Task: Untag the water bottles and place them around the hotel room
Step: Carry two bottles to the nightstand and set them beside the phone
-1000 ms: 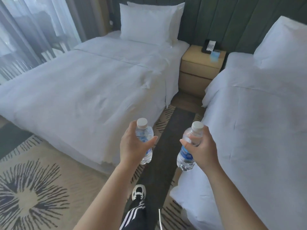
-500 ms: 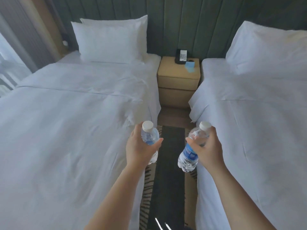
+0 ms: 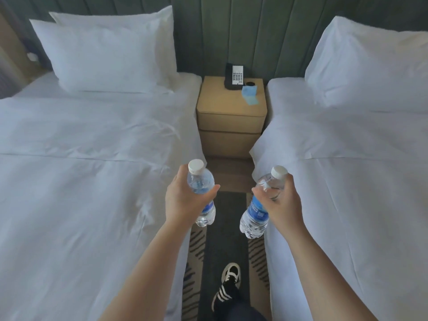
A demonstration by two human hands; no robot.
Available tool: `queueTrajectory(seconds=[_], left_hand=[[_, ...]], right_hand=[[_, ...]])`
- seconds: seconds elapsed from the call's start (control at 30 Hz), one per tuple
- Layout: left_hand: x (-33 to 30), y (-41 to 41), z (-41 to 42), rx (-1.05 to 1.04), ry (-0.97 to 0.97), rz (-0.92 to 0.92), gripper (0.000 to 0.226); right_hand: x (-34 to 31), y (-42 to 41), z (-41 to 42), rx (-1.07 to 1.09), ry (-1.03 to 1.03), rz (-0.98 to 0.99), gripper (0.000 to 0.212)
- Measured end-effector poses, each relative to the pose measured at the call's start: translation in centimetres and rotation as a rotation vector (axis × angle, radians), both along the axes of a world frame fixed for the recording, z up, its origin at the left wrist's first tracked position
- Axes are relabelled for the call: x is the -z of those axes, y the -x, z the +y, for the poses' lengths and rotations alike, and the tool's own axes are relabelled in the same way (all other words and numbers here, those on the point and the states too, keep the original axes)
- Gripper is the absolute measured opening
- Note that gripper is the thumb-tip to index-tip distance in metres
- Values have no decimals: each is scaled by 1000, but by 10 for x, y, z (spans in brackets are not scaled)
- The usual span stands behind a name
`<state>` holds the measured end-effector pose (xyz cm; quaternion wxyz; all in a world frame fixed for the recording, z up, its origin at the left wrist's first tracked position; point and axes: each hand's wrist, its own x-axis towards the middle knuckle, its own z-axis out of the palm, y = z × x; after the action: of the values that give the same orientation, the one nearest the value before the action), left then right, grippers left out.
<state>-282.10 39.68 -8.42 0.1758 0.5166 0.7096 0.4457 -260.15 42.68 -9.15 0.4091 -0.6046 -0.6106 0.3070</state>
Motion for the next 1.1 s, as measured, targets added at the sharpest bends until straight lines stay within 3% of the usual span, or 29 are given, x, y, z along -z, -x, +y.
queueTrajectory(seconds=[0.23, 0.57, 0.9, 1.1], left_hand=[[-15, -10, 151, -20, 10, 8, 57], [-16, -16, 302, 18, 10, 31, 56], [-9, 17, 482, 11, -2, 0, 56], [-11, 44, 580, -16, 3, -61, 60]], right_hand=[[-14, -20, 150, 20, 24, 21, 63], [-4, -28, 290, 47, 46, 78, 55], [2, 9, 482, 11, 42, 39, 58], [-11, 44, 587, -49, 32, 64, 48]])
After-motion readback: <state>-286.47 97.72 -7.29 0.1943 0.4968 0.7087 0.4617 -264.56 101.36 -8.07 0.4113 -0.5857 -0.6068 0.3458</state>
